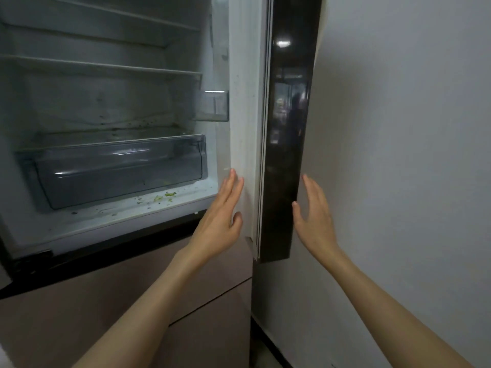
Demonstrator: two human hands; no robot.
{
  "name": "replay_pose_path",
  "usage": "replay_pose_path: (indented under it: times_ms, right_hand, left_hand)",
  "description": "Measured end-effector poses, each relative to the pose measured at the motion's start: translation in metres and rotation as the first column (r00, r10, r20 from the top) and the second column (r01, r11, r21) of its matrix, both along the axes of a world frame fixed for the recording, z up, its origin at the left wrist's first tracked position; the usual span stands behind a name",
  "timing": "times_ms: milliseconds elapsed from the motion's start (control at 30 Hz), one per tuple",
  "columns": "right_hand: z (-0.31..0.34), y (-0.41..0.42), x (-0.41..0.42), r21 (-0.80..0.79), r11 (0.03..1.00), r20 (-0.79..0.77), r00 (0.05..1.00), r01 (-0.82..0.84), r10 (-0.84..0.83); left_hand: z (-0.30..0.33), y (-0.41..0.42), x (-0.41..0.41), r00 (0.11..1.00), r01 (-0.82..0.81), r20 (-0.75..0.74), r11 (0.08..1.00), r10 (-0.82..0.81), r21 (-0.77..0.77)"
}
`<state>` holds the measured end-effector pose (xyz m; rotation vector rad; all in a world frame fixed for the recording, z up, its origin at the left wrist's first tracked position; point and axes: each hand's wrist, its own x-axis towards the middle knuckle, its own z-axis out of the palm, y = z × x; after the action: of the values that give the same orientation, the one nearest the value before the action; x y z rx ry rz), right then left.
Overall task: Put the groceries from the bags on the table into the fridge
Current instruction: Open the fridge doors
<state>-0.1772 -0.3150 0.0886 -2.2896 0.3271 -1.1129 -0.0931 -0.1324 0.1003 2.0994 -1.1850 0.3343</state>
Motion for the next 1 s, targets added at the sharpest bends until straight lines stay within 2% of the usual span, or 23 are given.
replay_pose_path:
  times_ms: [133, 267, 400, 467, 533, 600, 667, 833, 1000]
  right_hand:
    - [0.012, 0.005, -0.005, -0.135, 0.989, 0.145, 0.989, 0.06, -0.04]
    - [0.014, -0.005, 0.0, -0.106, 0.993, 0.063, 0.997, 0.06, -0.053]
    - [0.014, -0.028, 0.002, -0.09, 0.99, -0.017, 0.994, 0.108, -0.109]
    - [0.014, -0.039, 0.005, -0.066, 0.984, -0.018, 0.986, 0.165, -0.166]
    - [0.017, -0.045, 0.009, 0.004, 0.976, 0.002, 0.976, 0.218, -0.218]
    - [0.023, -0.044, 0.016, 0.064, 0.97, 0.062, 0.969, 0.235, -0.239]
    - [0.029, -0.041, 0.024, 0.057, 0.97, 0.11, 0.964, 0.237, -0.243]
    - [0.024, -0.061, 0.036, -0.037, 0.959, 0.037, 0.96, 0.28, -0.279]
    - [0.021, -0.093, 0.042, -0.128, 0.956, -0.034, 0.962, 0.264, -0.27]
  left_hand:
    - [0.0, -0.019, -0.002, 0.996, 0.08, 0.037, 0.996, -0.081, 0.041]
    - [0.006, -0.038, -0.002, 0.981, 0.193, -0.003, 0.981, -0.193, 0.005]
    - [0.009, -0.058, 0.007, 0.967, 0.245, 0.065, 0.969, -0.246, 0.023]
    - [0.012, -0.062, 0.013, 0.972, 0.213, 0.105, 0.977, -0.212, 0.007]
    - [0.015, -0.063, 0.023, 0.97, 0.136, 0.214, 0.988, -0.117, -0.078]
    - [0.019, -0.065, 0.036, 0.938, 0.08, 0.348, 0.977, -0.006, -0.198]
    - [0.028, -0.069, 0.047, 0.897, 0.053, 0.437, 0.965, 0.066, -0.256]
    - [0.057, -0.088, 0.063, 0.886, -0.092, 0.427, 0.972, 0.179, -0.216]
    - [0.065, -0.11, 0.061, 0.876, -0.169, 0.438, 0.978, 0.204, -0.118]
